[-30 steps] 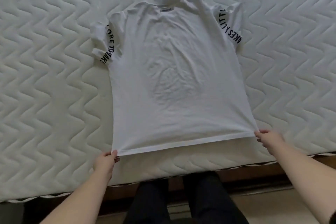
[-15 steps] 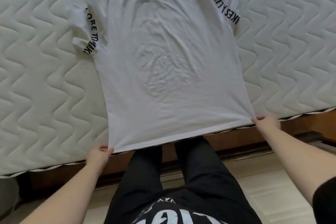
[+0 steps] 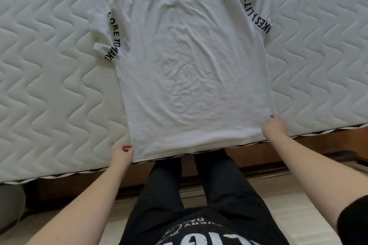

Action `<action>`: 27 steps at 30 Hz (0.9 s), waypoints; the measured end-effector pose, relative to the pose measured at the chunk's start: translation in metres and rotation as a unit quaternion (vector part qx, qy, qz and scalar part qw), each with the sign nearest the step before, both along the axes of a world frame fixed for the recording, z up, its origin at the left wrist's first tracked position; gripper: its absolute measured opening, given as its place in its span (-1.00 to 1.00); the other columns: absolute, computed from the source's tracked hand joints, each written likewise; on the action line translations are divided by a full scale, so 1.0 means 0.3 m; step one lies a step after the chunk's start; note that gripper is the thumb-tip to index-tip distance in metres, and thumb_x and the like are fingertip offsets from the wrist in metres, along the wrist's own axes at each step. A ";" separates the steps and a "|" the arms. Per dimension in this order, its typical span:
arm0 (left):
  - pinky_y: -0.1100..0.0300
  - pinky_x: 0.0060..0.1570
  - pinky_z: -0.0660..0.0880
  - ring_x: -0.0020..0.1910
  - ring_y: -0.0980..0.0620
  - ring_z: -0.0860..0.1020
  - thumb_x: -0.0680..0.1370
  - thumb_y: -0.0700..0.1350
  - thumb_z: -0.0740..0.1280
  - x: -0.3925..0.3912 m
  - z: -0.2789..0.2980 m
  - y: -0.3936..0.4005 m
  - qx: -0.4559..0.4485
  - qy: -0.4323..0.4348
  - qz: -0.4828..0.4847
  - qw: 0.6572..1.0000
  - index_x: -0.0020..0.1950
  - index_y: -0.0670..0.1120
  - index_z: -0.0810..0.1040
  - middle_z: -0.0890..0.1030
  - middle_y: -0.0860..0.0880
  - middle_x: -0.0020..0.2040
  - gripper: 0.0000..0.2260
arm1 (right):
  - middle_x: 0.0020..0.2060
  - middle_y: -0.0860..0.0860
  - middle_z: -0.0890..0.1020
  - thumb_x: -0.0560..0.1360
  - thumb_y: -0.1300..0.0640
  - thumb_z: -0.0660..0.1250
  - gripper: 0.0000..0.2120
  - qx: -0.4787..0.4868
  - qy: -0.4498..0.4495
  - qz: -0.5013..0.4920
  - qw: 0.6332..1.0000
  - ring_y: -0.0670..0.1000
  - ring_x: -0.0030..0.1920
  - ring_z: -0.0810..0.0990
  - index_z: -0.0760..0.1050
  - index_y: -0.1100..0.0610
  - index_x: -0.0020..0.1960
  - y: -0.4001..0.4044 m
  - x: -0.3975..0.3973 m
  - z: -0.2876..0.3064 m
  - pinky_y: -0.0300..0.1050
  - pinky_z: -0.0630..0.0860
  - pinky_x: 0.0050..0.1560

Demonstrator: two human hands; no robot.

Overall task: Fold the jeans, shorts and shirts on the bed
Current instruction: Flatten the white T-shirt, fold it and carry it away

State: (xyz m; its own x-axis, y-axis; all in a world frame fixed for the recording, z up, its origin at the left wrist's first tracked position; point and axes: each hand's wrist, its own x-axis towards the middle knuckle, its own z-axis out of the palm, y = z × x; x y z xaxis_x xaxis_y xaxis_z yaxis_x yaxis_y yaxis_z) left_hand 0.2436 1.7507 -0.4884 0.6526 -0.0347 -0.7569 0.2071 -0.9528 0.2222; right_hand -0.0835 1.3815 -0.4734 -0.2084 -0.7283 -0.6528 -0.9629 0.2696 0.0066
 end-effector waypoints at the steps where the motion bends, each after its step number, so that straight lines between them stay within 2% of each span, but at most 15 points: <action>1: 0.15 -0.21 0.40 -0.25 -0.07 0.50 0.56 -0.19 0.33 0.008 0.004 -0.024 -0.011 -0.002 -0.002 1.000 0.12 -0.21 0.56 0.60 -0.17 -0.09 -0.84 | 0.34 0.21 0.42 0.54 0.14 0.21 -0.56 0.002 -0.028 0.026 0.999 0.25 0.32 0.41 0.35 0.13 0.41 0.010 0.048 0.004 0.10 0.34 0.32; 4: 0.14 -0.15 0.43 -0.17 -0.07 0.52 0.56 -0.16 0.33 0.030 0.013 -0.108 -0.049 -0.004 -0.024 0.999 0.11 -0.16 0.57 0.60 -0.14 -0.06 -0.85 | 0.33 0.19 0.42 0.55 0.13 0.20 -0.55 0.015 -0.092 0.099 0.991 0.24 0.28 0.43 0.33 0.12 0.44 0.035 0.204 0.010 0.13 0.39 0.29; 6: 0.15 -0.19 0.42 -0.17 -0.02 0.51 0.57 -0.15 0.32 0.061 0.010 -0.159 -0.076 -0.006 -0.039 0.996 0.12 -0.12 0.55 0.58 -0.07 -0.10 -0.85 | 0.36 0.16 0.40 0.57 0.12 0.18 -0.53 0.031 -0.127 0.138 0.982 0.21 0.29 0.43 0.30 0.10 0.47 0.055 0.322 0.004 0.15 0.40 0.29; 13: 0.22 -0.17 0.38 -0.19 0.09 0.52 0.56 -0.15 0.33 0.236 -0.004 -0.315 -0.137 -0.052 -0.063 0.987 0.14 -0.08 0.56 0.58 0.01 -0.12 -0.83 | 0.46 0.14 0.33 0.60 0.10 0.21 -0.45 0.048 -0.205 0.260 0.942 0.17 0.44 0.29 0.17 0.13 0.55 0.090 0.725 -0.019 0.07 0.23 0.43; 18: 0.15 0.01 0.46 -0.03 -0.01 0.55 0.55 -0.13 0.32 0.437 -0.022 -0.419 -0.159 -0.094 -0.061 0.981 0.22 -0.09 0.53 0.58 -0.08 0.07 -0.76 | 0.51 0.10 0.25 0.60 0.08 0.22 -0.41 0.051 -0.231 0.334 0.913 0.11 0.50 0.22 0.11 0.12 0.57 0.058 0.993 -0.037 -0.02 0.14 0.48; 23: 0.09 0.21 0.40 0.14 -0.08 0.48 0.59 -0.11 0.28 0.688 -0.032 -0.522 -0.177 -0.177 -0.033 0.968 0.36 -0.14 0.42 0.45 -0.16 0.26 -0.65 | 0.53 0.06 0.21 0.61 0.08 0.22 -0.40 0.055 -0.266 0.355 0.895 0.06 0.52 0.18 0.07 0.07 0.58 0.009 1.227 -0.069 -0.07 0.09 0.49; 27: 0.05 0.32 0.34 0.29 -0.14 0.42 0.59 -0.08 0.29 0.880 -0.067 -0.609 -0.170 -0.222 -0.019 0.960 0.43 -0.14 0.35 0.41 -0.18 0.34 -0.58 | 0.53 0.02 0.23 0.61 0.07 0.21 -0.40 0.079 -0.300 0.357 0.881 0.04 0.51 0.19 0.06 0.01 0.59 -0.012 1.397 -0.102 -0.05 0.15 0.49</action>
